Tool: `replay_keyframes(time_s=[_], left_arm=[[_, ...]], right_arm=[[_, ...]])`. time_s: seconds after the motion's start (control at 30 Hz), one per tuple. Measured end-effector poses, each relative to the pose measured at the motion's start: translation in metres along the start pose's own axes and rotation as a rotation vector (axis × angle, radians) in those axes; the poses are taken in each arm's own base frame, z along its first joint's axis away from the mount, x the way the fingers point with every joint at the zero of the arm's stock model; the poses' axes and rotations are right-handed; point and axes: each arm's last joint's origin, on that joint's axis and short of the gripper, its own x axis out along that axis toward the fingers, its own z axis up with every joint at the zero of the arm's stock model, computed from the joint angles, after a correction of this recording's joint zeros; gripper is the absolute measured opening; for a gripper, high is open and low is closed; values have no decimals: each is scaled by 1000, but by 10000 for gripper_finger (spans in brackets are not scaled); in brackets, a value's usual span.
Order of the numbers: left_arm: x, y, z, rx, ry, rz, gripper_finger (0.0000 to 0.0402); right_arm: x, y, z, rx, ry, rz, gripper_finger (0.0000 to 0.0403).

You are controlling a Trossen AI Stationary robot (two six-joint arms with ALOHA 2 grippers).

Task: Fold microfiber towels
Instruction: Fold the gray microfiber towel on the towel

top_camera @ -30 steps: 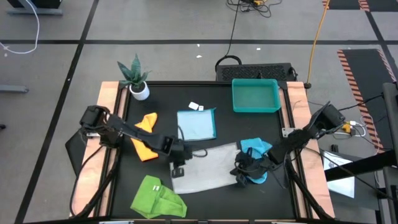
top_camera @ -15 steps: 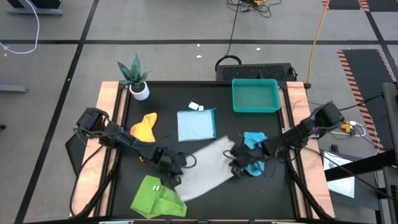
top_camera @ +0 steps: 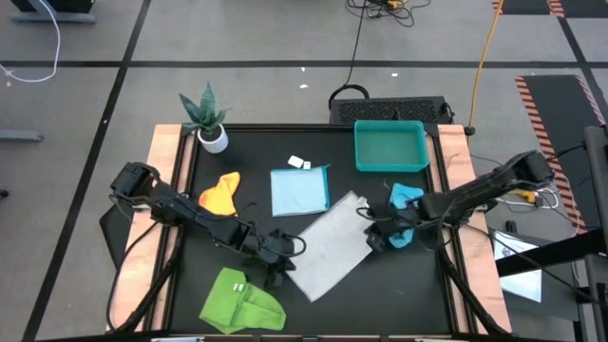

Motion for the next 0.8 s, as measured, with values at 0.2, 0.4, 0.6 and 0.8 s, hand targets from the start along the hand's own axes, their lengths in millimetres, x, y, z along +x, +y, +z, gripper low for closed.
replay_keyframes(time_s=[0.2, 0.4, 0.6, 0.8], left_arm=[[4, 13, -1, 38, 24, 90, 1], [18, 22, -8, 59, 68, 133, 1], [28, 26, -14, 49, 129, 111, 1], [-22, 31, 36, 113, -38, 241, 1]], right_arm=[[-1, 33, -18, 32, -63, 182, 0], [27, 56, -30, 51, -186, 228, 0], [54, 79, -29, 11, -171, 210, 0], [59, 87, -39, 13, -150, 217, 0]])
